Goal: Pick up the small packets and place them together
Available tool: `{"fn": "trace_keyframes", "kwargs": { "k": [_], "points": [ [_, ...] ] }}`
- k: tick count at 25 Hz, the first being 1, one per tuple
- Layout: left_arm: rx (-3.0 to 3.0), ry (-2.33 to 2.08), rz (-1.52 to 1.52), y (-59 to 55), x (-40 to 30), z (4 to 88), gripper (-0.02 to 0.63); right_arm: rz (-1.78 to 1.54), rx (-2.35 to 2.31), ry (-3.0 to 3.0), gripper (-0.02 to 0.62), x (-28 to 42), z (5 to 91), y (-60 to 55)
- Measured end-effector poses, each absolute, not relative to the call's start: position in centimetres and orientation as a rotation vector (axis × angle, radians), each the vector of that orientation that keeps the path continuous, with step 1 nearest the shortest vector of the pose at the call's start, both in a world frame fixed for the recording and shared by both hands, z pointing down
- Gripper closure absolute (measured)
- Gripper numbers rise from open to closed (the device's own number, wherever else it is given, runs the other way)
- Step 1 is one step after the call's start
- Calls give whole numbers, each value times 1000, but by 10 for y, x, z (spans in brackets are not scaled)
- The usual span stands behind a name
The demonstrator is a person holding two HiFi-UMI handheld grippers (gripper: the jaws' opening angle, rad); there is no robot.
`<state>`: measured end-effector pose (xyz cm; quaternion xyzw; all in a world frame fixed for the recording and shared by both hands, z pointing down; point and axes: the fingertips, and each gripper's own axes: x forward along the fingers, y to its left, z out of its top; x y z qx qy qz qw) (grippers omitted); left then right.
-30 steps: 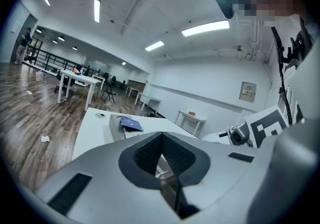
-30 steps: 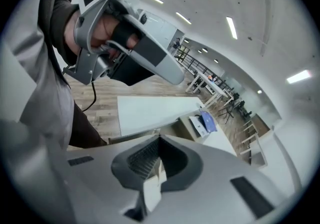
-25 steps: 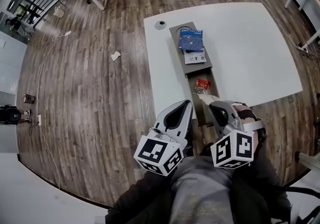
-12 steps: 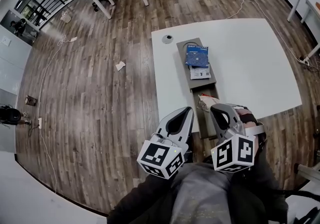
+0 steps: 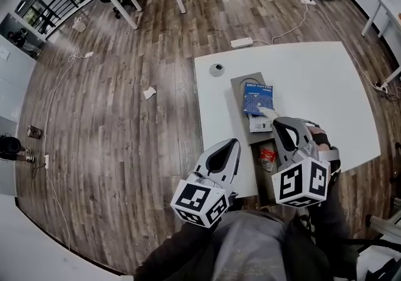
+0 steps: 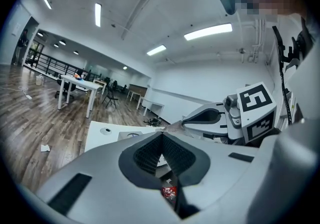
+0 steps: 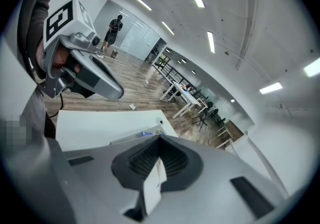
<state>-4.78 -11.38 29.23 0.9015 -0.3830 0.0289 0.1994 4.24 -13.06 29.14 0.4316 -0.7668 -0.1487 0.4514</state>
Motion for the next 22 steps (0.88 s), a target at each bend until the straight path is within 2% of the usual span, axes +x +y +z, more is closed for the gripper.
{"fn": "trace_keyframes", "kwargs": {
  "k": [9,22],
  "points": [
    [2440,-1107,143,-166,-82,319,603,-406,994,-1795,593,23,331,-200],
    [2392,-1063,177,-175,-82,348,603,-240,874,-1834,584,0,395,-181]
  ]
}}
